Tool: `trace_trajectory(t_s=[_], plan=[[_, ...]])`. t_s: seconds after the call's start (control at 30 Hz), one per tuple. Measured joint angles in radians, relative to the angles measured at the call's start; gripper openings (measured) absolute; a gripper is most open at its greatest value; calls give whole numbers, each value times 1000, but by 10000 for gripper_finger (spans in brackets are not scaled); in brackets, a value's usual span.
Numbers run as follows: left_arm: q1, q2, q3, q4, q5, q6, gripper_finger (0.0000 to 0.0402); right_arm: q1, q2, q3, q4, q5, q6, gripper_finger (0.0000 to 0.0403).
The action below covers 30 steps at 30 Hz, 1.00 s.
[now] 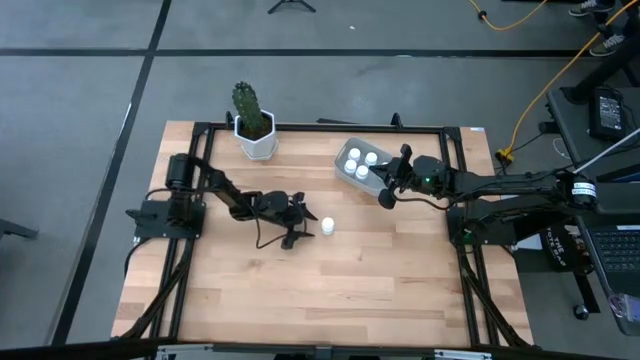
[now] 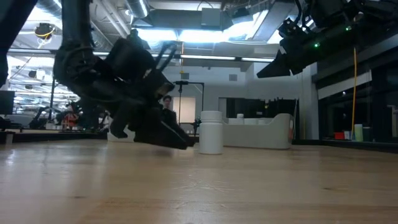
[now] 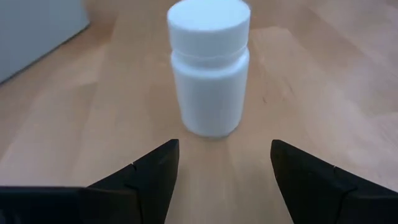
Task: Pick and place pill bottles into a basket
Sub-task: Put the white pill bottle into the gray bin
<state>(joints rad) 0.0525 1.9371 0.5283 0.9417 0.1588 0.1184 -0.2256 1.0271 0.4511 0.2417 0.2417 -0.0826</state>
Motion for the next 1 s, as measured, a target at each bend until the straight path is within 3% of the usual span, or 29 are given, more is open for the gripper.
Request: trace_trajectory(t_s=[0.2, 1.0], plan=[[2, 68, 72, -4, 69, -13, 246, 0, 0, 0, 0, 0, -2, 19], [0, 96, 217, -164, 41, 8, 246, 0, 0, 0, -31, -10, -2, 19]])
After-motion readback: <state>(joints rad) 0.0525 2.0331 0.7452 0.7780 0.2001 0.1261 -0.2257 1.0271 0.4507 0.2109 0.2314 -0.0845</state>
